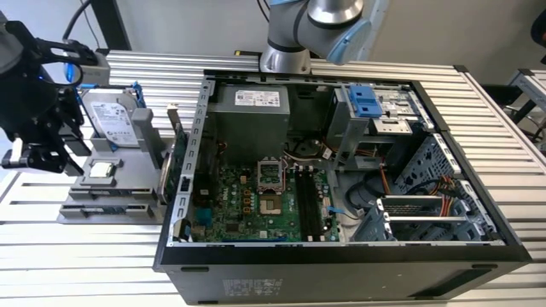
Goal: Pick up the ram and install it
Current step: 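Pick up the ram and move it above insertion slot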
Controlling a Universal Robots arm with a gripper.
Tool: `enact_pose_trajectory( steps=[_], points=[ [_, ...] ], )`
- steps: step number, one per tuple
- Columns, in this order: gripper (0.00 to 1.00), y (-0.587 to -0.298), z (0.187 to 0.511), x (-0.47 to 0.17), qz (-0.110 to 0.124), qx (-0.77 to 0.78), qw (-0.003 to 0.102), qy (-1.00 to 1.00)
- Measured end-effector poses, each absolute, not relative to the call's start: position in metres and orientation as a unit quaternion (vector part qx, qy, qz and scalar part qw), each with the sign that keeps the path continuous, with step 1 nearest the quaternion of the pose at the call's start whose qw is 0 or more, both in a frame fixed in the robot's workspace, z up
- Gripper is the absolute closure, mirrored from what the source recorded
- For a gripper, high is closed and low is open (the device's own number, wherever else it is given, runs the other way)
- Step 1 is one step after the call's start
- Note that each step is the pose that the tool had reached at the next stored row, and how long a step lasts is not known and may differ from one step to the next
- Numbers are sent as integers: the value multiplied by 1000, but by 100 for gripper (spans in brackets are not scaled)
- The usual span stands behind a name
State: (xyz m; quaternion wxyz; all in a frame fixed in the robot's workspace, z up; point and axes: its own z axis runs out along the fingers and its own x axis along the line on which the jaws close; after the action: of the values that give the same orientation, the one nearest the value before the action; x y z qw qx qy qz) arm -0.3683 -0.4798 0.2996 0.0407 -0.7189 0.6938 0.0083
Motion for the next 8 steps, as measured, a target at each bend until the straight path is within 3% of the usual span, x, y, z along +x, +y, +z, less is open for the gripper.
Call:
enact_pose_trajectory(
  steps=[8],
  points=[
    [0, -480, 296, -369, 8, -719, 41, 694]
  ],
)
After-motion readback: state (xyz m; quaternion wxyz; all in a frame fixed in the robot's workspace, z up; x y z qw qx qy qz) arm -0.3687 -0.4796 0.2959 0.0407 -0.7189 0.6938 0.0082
